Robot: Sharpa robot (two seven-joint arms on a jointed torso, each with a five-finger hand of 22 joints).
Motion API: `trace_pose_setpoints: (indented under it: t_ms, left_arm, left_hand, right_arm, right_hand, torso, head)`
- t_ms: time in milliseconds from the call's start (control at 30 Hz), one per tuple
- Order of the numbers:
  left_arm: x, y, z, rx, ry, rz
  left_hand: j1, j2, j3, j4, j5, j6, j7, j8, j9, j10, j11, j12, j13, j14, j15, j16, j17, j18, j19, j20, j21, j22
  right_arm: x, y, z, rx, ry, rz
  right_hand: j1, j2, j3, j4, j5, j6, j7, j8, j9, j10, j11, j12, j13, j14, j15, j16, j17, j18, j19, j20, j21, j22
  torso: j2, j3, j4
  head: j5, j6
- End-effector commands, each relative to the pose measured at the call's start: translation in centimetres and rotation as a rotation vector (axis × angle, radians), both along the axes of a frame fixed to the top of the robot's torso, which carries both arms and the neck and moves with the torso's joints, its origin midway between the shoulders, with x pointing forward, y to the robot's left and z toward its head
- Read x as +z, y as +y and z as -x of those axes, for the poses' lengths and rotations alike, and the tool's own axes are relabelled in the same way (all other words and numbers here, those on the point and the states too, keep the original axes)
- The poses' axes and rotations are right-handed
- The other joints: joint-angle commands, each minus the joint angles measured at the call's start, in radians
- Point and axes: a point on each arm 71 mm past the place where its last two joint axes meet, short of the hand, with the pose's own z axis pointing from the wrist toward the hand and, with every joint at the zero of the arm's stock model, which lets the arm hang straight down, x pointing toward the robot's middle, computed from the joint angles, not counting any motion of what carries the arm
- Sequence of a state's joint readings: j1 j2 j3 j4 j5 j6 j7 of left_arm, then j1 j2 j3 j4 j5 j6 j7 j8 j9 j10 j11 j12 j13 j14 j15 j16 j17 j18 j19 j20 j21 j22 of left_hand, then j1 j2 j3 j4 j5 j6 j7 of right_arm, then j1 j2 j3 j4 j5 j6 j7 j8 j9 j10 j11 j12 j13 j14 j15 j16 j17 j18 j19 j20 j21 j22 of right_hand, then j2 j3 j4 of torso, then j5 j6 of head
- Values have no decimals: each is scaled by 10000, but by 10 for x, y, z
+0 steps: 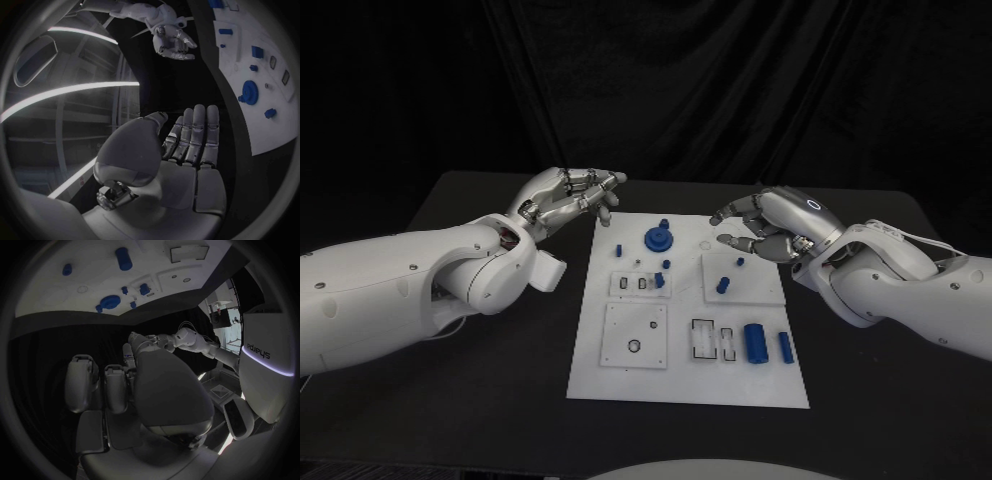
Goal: Assemble the parts on the task board
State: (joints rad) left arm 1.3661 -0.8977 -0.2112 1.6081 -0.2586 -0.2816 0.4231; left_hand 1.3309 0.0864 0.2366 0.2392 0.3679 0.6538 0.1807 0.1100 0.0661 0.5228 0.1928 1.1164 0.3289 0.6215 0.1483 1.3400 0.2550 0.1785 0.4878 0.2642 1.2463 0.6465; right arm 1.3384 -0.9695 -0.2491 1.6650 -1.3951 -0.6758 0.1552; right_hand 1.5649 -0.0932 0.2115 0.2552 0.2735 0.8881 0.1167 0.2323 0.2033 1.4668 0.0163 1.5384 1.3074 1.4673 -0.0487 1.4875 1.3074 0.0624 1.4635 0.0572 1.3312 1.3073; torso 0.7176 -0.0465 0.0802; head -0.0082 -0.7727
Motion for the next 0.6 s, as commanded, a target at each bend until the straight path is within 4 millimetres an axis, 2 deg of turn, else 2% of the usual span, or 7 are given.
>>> trace_pose_setpoints:
  t_ms: [33, 133, 233, 267, 400, 467, 600]
  left_arm:
    - [-9, -8, 0, -808, -63, -2813]
    - [-15, -14, -2, -1091, 39, -4280]
    - [-20, -19, -5, -1226, 164, -5237]
    - [-21, -21, -6, -1255, 236, -5555]
    - [-28, -28, -11, -1367, 583, -6613]
    - [-31, -32, -13, -1415, 719, -7229]
    - [-36, -39, -16, -1387, 794, -8348]
  left_hand:
    - [-11, -167, -77, 358, -364, 252, 277, 41, 20, 65, -249, 813, 1022, 371, -230, 467, 342, 10, 595, -233, 713, 393]
    - [-481, -53, -411, 297, -962, 982, 347, 252, 102, 1609, -421, 1990, 2739, 1823, -403, 1518, 1517, -13, 1301, -456, 2140, 1220]
    - [-699, -41, -735, 487, -1240, 1237, 254, 291, 89, 4984, -499, 3354, 6698, 4496, -503, 2244, 5281, -434, 3296, -669, 4200, 4024]
    - [-984, 125, -900, 365, -1339, 1458, 182, 359, 101, 7411, -605, 4070, 9222, 6331, -560, 2534, 7872, -941, 6073, -835, 3853, 6416]
    - [-1372, 166, -1361, 510, -1683, 1805, 97, 484, 114, 9709, -648, 4464, 11640, 8173, -615, 2514, 10816, -1699, 10188, -1265, 3340, 9070]
    - [-1737, 150, -1674, 521, -2017, 1985, 30, 591, 144, 10480, -721, 4544, 12419, 8856, -688, 2427, 11960, -1775, 10745, -1480, 3258, 9219]
    - [-2300, 132, -2168, 507, -2574, 2417, -124, 849, 297, 10480, -865, 4544, 12419, 9493, -809, 2308, 13158, -1785, 10830, -1854, 3245, 9243]
  right_arm:
    - [-5, -3, -5, -288, 600, -70]
    - [-7, -6, -8, -449, 750, 2]
    - [-9, -7, -11, -553, 872, 71]
    - [-10, -7, -11, -590, 920, 101]
    - [-13, -9, -14, -691, 1061, 196]
    - [-14, -10, -14, -740, 1119, 235]
    - [-16, -13, -15, -841, 1225, 306]
  right_hand:
    - [101, 33, 48, 14, 66, 75, -11, 50, -22, 568, 82, 8, 2157, 747, 45, -37, 1770, -67, 52, 54, -2, 1775]
    - [88, 35, 48, 27, 74, 77, -7, 46, -28, 581, 90, 17, 2169, 750, 49, -31, 1775, -69, 56, 57, 7, 1780]
    - [72, 37, 48, 42, 83, 76, -1, 38, -38, 602, 98, 29, 2188, 751, 55, -33, 1773, -74, 69, 62, 31, 1790]
    - [72, 37, 48, 42, 83, 76, -1, 38, -38, 602, 98, 29, 2188, 751, 55, -33, 1773, -74, 69, 62, 31, 1790]
    - [59, 39, 49, 55, 89, 74, 2, 31, -47, 613, 106, 37, 2198, 753, 60, -32, 1774, -73, 69, 66, 26, 1790]
    - [55, 43, 51, 60, 94, 74, 4, 27, -52, 601, 112, 28, 2184, 754, 64, -31, 1775, -72, 67, 68, 20, 1789]
    - [53, 48, 56, 65, 104, 75, 5, 23, -57, 614, 120, 36, 2196, 752, 69, -41, 1764, -73, 70, 71, 24, 1791]
  torso:
    - [-340, 155, -136]
    - [-481, 243, -252]
    - [-573, 352, -374]
    - [-589, 378, -398]
    - [-661, 484, -528]
    - [-697, 529, -605]
    - [-731, 588, -672]
  head:
    - [-2, -192]
    - [108, -320]
    - [258, -388]
    - [294, -396]
    - [412, -439]
    - [475, -490]
    - [534, -502]
